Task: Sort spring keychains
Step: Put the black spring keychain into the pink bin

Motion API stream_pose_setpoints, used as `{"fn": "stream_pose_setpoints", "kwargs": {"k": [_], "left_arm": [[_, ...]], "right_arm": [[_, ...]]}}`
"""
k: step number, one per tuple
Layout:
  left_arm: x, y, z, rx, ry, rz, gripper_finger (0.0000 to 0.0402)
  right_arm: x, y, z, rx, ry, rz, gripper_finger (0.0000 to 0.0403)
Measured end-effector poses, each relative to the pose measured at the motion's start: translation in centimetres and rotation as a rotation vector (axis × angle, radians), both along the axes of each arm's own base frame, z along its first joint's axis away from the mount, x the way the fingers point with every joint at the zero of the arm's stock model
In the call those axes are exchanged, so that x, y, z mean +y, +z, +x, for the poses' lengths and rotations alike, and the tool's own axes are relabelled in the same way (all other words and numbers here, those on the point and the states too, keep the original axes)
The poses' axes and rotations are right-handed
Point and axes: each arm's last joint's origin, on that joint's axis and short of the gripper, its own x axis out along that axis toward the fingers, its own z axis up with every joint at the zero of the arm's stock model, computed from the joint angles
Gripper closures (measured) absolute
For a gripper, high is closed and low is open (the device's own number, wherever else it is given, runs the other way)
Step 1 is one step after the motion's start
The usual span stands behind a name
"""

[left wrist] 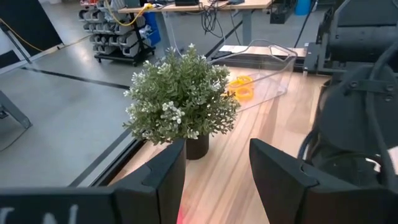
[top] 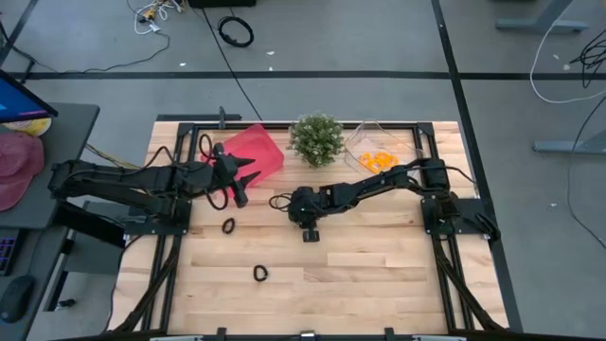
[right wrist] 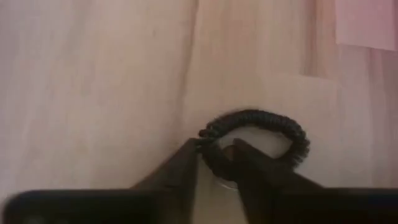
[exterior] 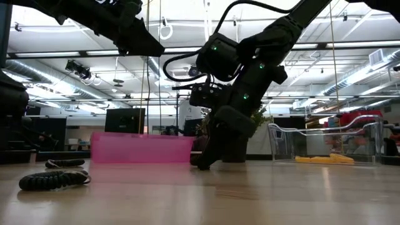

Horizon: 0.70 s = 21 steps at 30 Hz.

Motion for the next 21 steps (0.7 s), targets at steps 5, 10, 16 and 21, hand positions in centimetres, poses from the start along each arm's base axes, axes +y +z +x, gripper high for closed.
{"fn": "stream_pose_setpoints", "kwargs": {"k": [5, 10, 16, 21], "left_arm": [[0.0, 0.0, 0.0, 0.001, 0.002, 0.001, 0.022], [0.0, 0.0, 0.0, 0.001, 0.003, 0.0, 0.022], [-0.2, -0.1, 0.1, 0.006, -0.08, -0.026, 0.022], [-0.6, -0.1, 0.2, 0.008, -0.201, -0.06, 0.022]], "right_arm": [[-0.5, 0.3, 0.0, -0.005, 0.026, -0.001, 0.0385], [0.0, 1.7, 0.1, -0.016, 0.03, -0.01, 0.0388], [1.6, 7.4, -0.2, -0.201, 0.023, -0.032, 0.0394], [3.7, 12.4, -1.2, -0.389, 0.059, -0.002, 0.0394]]}}
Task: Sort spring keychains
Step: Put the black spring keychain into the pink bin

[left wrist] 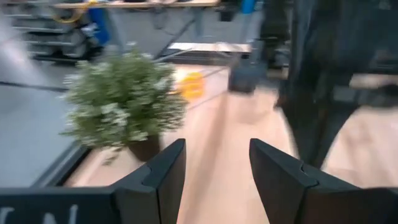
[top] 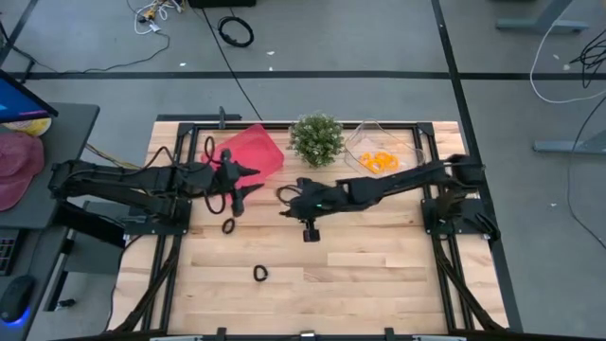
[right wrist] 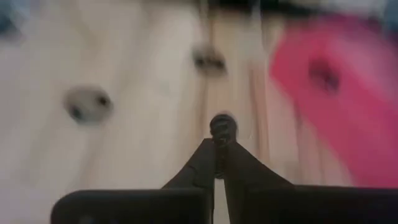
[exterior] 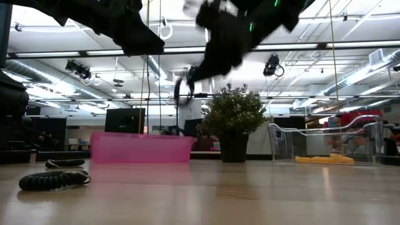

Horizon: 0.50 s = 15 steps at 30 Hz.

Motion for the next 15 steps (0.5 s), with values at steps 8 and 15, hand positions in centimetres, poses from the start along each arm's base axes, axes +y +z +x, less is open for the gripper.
{"fn": "stream_pose_setpoints", "kwargs": {"k": [8, 15], "left_arm": [[-0.8, 0.2, 0.4, -0.027, -0.238, -0.079, 0.022], [-2.3, 0.8, 1.0, -0.11, -0.445, -0.065, 0.022]], "right_arm": [[4.1, 5.1, -2.8, -0.318, 0.179, 0.055, 0.0395], [4.6, 5.9, -3.6, -0.384, 0.215, 0.089, 0.0396]]}}
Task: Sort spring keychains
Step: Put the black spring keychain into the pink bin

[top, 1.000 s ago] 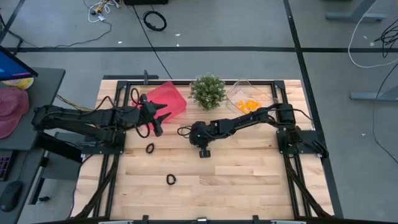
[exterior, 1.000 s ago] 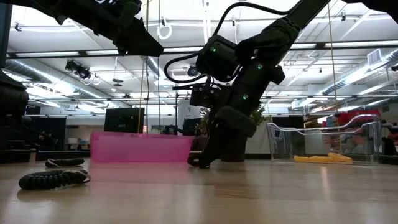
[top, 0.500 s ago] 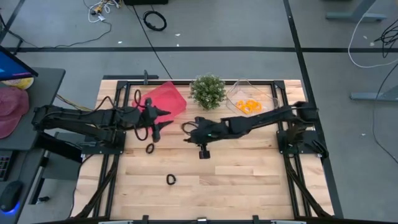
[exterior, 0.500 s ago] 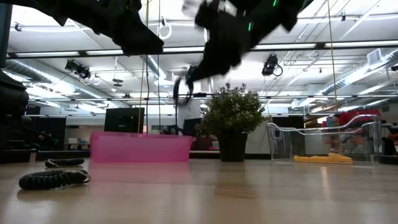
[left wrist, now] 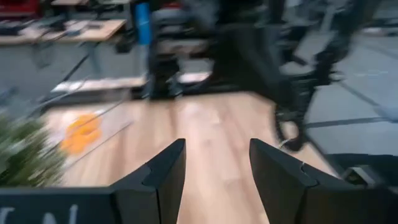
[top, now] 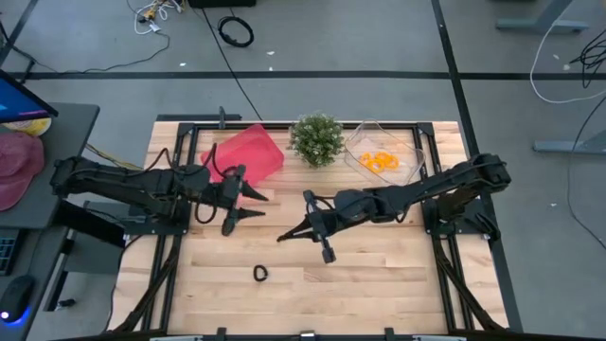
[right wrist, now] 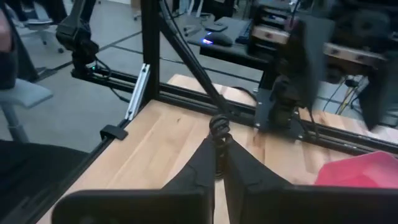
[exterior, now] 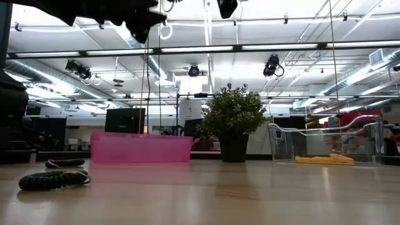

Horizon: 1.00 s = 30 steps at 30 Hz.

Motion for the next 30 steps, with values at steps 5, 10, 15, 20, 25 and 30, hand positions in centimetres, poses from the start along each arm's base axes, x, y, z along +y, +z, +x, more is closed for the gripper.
{"fn": "stream_pose_setpoints", "kwargs": {"k": [5, 10, 15, 20, 25, 30], "left_arm": [[-0.9, 0.3, 0.5, -0.058, -0.075, -0.012, 0.022], [-1.3, -0.3, 1.4, -0.035, -0.087, -0.01, 0.022], [-1.4, -0.9, 2.3, -0.036, -0.085, -0.01, 0.022], [-1.5, -1.2, 2.9, -0.038, -0.084, -0.015, 0.022], [-1.5, -1.2, 3.0, -0.039, -0.085, -0.038, 0.022], [-1.5, -1.2, 3.0, -0.039, -0.088, -0.044, 0.022]], "right_arm": [[-0.2, 0.0, 0.1, 0.002, -0.025, 0.009, 0.0396], [-0.2, 0.0, 0.1, -0.001, -0.053, 0.011, 0.0396], [-0.4, 0.0, 0.1, -0.007, -0.087, 0.004, 0.0396], [-0.4, 0.0, 0.1, -0.008, -0.098, -0.003, 0.0396], [-0.6, 0.0, 0.2, -0.011, -0.159, -0.019, 0.0395], [-0.7, 0.0, 0.2, -0.011, -0.18, -0.025, 0.0395]]}}
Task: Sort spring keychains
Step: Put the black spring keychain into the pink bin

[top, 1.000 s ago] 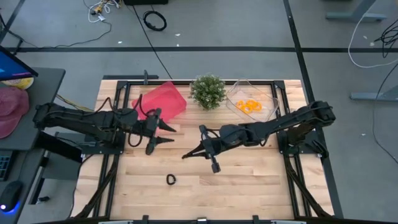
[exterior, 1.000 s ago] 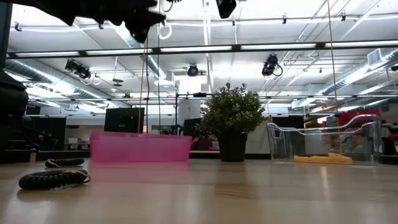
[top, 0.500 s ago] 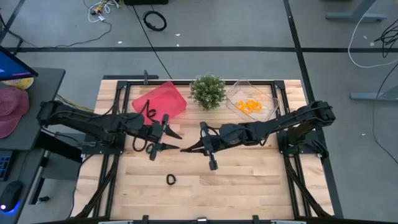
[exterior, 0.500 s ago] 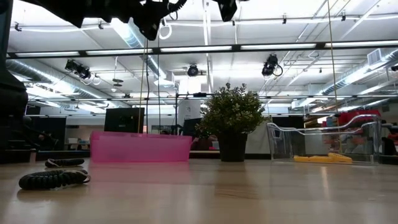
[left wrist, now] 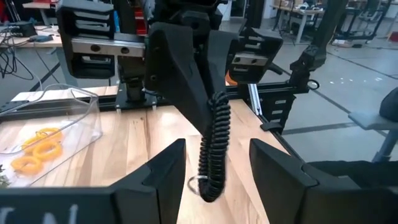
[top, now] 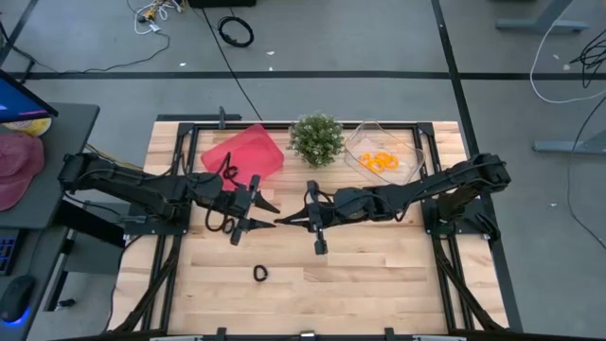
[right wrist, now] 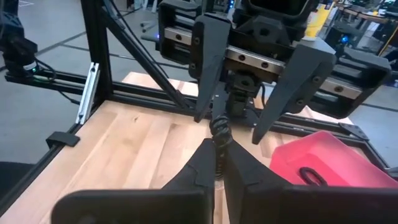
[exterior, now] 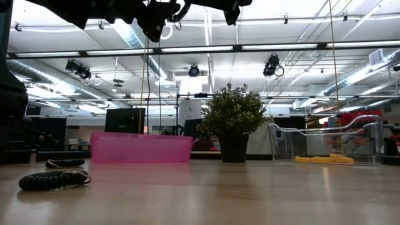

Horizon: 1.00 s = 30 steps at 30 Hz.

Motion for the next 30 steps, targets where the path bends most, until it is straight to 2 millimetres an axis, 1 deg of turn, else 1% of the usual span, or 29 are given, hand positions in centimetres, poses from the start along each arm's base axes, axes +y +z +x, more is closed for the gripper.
{"fn": "stream_pose_setpoints", "kwargs": {"k": [7, 11, 15, 17, 21, 24, 26, 30], "left_arm": [[0.0, -0.1, 0.1, 0.009, 0.001, -0.014, 0.022], [-0.1, -0.6, 0.4, 0.03, 0.002, -0.014, 0.022], [-0.1, -0.8, 1.0, 0.01, -0.001, 0.007, 0.022], [-0.2, -0.7, 1.1, -0.011, 0.0, 0.004, 0.022], [0.0, -0.4, 1.2, -0.038, 0.043, 0.007, 0.0227], [0.0, -0.4, 1.2, -0.036, 0.058, 0.016, 0.0252], [0.0, -0.4, 1.2, -0.039, 0.057, 0.027, 0.0281], [0.2, -0.4, 1.2, -0.039, 0.061, 0.034, 0.0366]], "right_arm": [[0.0, 0.2, 0.0, -0.021, -0.014, -0.021, 0.0394], [0.0, -0.3, 0.0, -0.106, -0.011, -0.021, 0.0394], [-0.1, -0.8, -0.3, -0.177, -0.012, -0.017, 0.0394], [-0.4, -1.1, -0.3, -0.166, -0.019, -0.013, 0.0394], [-0.5, -1.1, -0.3, -0.169, -0.022, -0.011, 0.0394], [-0.5, -1.1, -0.3, -0.166, -0.022, -0.011, 0.0394], [-0.4, -1.1, -0.3, -0.167, -0.021, -0.011, 0.0394], [-0.4, -1.1, -0.3, -0.167, -0.02, -0.011, 0.0393]]}}
